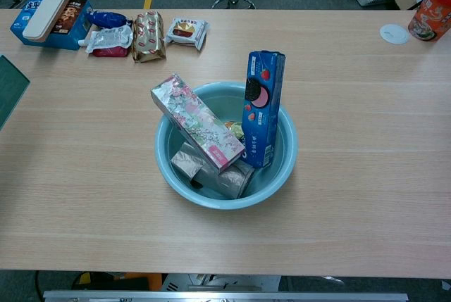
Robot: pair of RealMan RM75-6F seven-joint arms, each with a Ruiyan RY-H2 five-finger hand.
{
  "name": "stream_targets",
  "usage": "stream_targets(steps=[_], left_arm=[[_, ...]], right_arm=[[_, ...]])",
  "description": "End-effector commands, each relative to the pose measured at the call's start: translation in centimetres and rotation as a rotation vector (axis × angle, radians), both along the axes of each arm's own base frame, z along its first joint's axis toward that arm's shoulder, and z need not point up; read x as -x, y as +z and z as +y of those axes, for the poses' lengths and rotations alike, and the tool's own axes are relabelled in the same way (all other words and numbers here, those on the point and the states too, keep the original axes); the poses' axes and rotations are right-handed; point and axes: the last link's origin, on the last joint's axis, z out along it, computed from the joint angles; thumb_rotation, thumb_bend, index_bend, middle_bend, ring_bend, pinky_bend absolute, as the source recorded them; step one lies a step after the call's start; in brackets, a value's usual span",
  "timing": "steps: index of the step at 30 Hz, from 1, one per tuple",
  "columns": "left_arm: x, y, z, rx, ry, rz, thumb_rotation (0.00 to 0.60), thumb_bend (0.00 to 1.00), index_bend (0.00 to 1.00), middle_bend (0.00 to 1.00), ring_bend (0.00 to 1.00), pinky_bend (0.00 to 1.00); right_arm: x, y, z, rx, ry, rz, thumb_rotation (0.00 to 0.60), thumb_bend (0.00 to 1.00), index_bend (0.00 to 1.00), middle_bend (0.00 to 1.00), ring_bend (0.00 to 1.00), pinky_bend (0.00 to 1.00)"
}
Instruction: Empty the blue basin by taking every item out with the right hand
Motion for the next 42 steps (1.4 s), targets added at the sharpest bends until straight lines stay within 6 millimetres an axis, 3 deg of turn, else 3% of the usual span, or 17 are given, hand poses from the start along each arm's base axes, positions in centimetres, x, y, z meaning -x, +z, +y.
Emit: stream_targets(steps=[1,7,14,18,25,30,42], left_arm=[[0.0,0.0,-0.1,0.001,-0.002,0.0,0.6,0.36,0.38,0.39,0.31,0.31],[0.0,0.1,-0.2,-0.001,-0.002,-0.005,0.6,0.36,0.38,0.38,0.31,0.31],[0.0,0.3,-0.3,-0.008,-0.01,-0.005,0.6,0.36,0.38,0.38,0.31,0.31],[0.1,0.5,-0.3,-0.013,-0.006,-0.006,0.6,0.36,0.38,0.38,0.31,0.31],[0.3,0.6,-0.3,-0.013,-0.013,-0.018,0.6,0.36,0.39,0.38,0.31,0.31],[0.8,0.7,-0.6,-0.017,0.003,-0.019,0.6,0.36,0.39,0.38,0.31,0.31],[1.6,0.9,-1.0,-0.024,0.037,-0.019,0.6,0.36,0.4,0.39,0.31,0.31]], right_arm=[[-0.1,0.0,0.0,-0.003,0.005,0.0,0.6,0.13,0.46,0.47,0.4,0.41],[-1.0,-0.1,-0.4,-0.037,0.06,0.012,0.6,0.13,0.46,0.47,0.4,0.41],[-4.5,-0.9,-2.8,-0.12,0.213,0.061,0.6,0.13,0.46,0.46,0.4,0.41],[-6.5,-2.0,-4.4,-0.183,0.27,0.078,0.6,0.13,0.4,0.44,0.39,0.41],[-9.7,-5.0,-8.2,-0.31,0.32,0.091,0.6,0.13,0.31,0.36,0.31,0.41],[-12.2,-7.7,-10.5,-0.403,0.353,0.129,0.6,0.12,0.19,0.29,0.24,0.42],[-17.3,-13.1,-15.1,-0.539,0.407,0.164,0.6,0.12,0.18,0.29,0.23,0.41]])
